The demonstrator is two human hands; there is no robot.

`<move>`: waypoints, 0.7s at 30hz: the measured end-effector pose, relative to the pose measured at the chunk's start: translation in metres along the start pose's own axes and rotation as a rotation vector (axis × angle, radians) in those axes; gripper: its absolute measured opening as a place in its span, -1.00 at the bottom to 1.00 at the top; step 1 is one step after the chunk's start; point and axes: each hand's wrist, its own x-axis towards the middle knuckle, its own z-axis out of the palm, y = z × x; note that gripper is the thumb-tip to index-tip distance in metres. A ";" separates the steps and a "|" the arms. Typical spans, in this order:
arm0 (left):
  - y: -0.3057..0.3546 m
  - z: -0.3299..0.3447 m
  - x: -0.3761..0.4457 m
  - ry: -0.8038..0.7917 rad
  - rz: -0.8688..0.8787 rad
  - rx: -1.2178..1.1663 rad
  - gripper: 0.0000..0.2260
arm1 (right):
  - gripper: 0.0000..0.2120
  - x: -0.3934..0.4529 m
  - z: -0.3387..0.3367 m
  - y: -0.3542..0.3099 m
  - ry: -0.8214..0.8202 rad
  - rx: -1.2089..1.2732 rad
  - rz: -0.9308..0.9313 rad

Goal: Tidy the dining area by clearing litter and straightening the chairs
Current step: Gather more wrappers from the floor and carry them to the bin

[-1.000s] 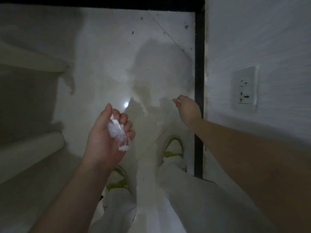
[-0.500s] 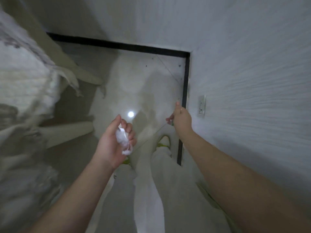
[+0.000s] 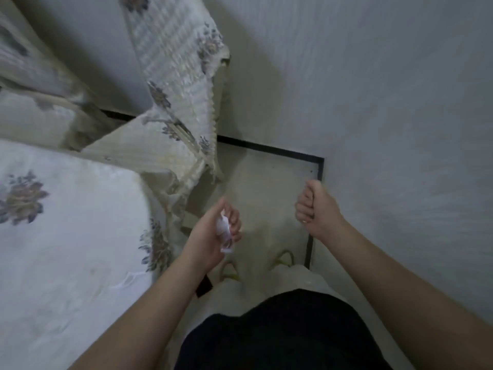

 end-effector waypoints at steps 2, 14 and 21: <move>0.013 -0.010 -0.030 0.021 0.071 -0.032 -0.68 | -0.61 -0.021 0.024 -0.002 -0.078 0.054 0.015; 0.059 -0.078 -0.131 -0.048 0.341 -0.198 -0.63 | -0.63 -0.111 0.128 0.052 -0.364 -0.049 0.010; 0.097 -0.097 -0.182 0.013 0.557 -0.249 -0.65 | -0.64 -0.133 0.194 0.072 -0.529 -0.206 0.101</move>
